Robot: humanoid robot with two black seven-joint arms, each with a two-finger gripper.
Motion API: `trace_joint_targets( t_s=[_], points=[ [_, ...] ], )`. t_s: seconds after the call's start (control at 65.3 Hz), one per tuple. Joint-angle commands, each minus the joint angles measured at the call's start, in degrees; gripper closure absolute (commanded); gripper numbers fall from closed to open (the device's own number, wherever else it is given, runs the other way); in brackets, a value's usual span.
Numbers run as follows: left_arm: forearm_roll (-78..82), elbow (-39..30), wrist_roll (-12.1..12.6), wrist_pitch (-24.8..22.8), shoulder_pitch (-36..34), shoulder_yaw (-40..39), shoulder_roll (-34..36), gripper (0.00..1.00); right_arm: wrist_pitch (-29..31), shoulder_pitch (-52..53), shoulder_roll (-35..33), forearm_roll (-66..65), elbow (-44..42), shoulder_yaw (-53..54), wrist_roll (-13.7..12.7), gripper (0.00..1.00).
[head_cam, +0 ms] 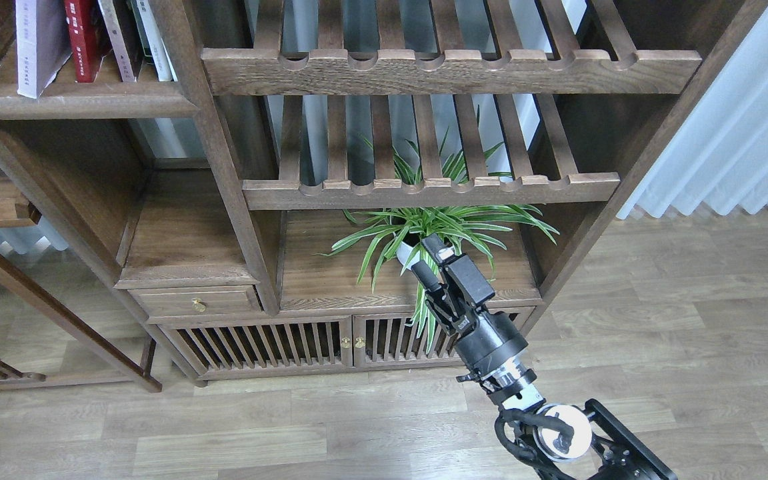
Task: Organize books on shelf
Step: 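Withdraw the left gripper from the upper shelf back toward the table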
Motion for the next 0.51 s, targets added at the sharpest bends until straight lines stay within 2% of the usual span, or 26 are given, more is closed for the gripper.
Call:
trace_joint_targets(
  t_s=[0.0, 0.214, 0.49],
  points=[
    [-1.5, -7.3, -1.3, 0.0, 5.0, 0.7, -0.9, 0.00, -0.2, 0.6, 0.0, 0.0, 0.0, -0.1, 0.0, 0.09],
    [-1.5, -11.5, -1.6, 0.0, 12.8, 2.4, -4.9, 0.00, -0.2, 3.0, 0.0, 0.1, 0.0, -1.3, 0.1, 0.02],
    [-1.5, -12.5, -1.7, 0.0, 18.2, 8.1, -11.6, 0.00, 0.3, 4.9, 0.0, 0.3, 0.3, -1.7, 0.2, 0.01]
  ],
)
